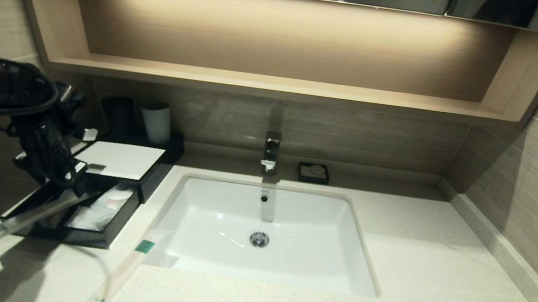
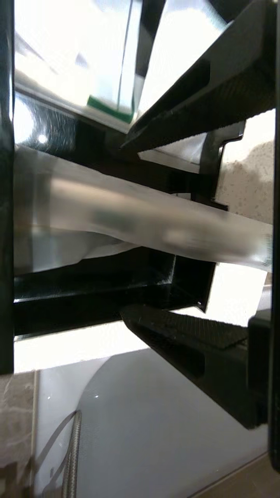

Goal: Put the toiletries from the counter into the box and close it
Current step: Place the bathroom toiletry into the drawer

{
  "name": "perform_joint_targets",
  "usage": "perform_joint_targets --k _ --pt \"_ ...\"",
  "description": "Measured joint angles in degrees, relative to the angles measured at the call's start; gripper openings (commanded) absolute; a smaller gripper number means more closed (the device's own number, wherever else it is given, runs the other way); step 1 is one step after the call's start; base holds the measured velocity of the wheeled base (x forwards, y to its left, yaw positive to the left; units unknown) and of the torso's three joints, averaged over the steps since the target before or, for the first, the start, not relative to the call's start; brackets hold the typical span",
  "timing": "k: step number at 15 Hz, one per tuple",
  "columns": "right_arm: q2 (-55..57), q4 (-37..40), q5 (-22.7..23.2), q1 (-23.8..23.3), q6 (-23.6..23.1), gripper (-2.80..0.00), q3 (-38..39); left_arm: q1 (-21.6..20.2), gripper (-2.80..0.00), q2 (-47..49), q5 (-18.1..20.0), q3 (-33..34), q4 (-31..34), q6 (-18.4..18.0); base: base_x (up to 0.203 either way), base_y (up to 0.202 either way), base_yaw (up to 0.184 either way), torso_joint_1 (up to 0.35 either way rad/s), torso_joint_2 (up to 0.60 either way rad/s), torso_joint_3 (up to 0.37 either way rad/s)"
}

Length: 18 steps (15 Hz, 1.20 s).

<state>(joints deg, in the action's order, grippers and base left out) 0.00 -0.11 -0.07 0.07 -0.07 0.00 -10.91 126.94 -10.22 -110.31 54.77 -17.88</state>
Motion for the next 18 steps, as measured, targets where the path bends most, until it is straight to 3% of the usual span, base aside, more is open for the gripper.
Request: perform_joint_targets --k 6,12,18 --pt "0.0 0.01 -0.02 0.0 0.0 -2.8 0.0 -0.45 0.0 -7.9 0.0 0.06 2.09 -0.97 0.0 0.0 0.0 0.0 0.0 0.0" --pt "0.0 0.01 -0.02 0.0 0.0 -2.8 0.0 -6.1 0.0 -15.21 0.73 0.37 11.44 -7.56 0.0 0.0 0.0 0.0 0.0 0.0" --pt "0.0 0.01 -0.02 0.0 -0.02 -2.8 0.0 -7.91 0.0 -15.12 6.41 0.69 22.47 -9.98 0.0 0.0 0.0 0.0 0.0 0.0"
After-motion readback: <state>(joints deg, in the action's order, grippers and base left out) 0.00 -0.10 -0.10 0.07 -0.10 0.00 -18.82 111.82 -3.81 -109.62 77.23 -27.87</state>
